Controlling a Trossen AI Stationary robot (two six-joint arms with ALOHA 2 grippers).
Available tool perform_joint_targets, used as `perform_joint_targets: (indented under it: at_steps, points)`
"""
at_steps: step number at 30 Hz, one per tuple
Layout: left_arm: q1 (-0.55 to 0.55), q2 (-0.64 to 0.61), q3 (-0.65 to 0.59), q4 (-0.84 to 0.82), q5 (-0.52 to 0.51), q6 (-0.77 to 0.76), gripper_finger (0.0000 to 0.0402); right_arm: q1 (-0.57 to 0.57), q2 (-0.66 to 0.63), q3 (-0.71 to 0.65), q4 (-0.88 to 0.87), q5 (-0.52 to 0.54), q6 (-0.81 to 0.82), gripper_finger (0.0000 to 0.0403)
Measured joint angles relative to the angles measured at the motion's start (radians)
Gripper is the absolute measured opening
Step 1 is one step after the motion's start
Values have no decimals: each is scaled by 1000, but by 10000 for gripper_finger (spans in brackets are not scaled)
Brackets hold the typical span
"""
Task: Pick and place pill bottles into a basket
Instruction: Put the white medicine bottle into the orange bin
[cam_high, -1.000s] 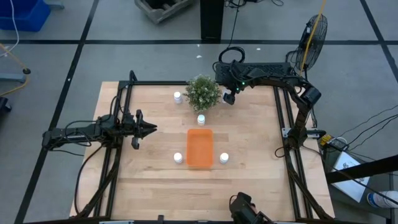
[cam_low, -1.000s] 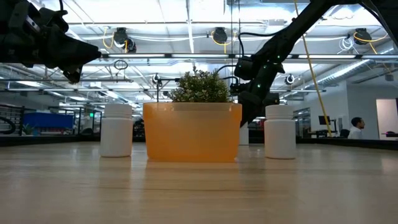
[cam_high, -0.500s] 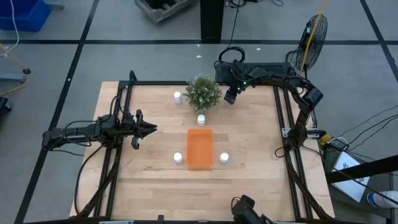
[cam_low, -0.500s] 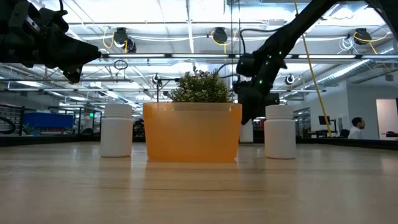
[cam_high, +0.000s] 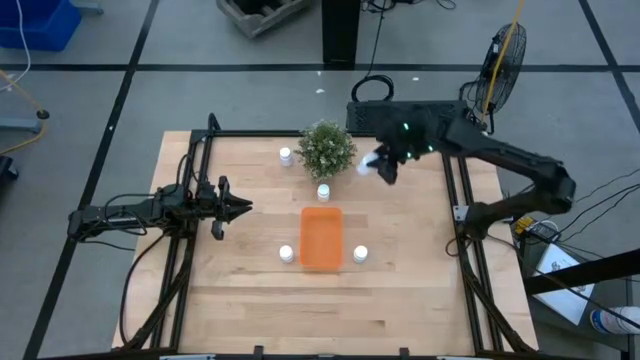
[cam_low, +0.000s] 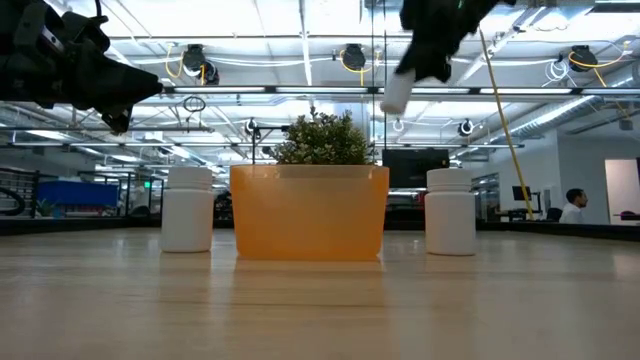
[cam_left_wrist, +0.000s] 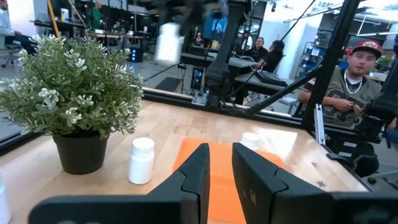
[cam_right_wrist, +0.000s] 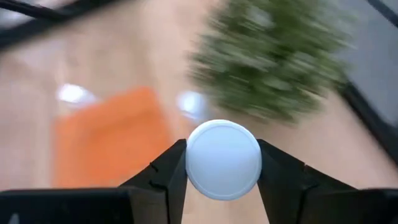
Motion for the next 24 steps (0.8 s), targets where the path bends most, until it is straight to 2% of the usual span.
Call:
perform_joint_targets:
  at_steps: [5, 10, 17, 24]
  points:
    - [0, 0, 0, 0, 0, 17, 72, 210, 3, 0, 85, 79, 121, 144]
    - [0, 0, 0, 0, -1, 18, 72, 324, 102, 25, 168, 103, 147, 144]
    - [0, 0, 0, 0, 0, 16, 72, 360, 277, 128, 146, 102, 54, 144]
    - [0, 0, 0, 0, 0, 4, 72, 342, 375, 143, 116, 104, -12, 144]
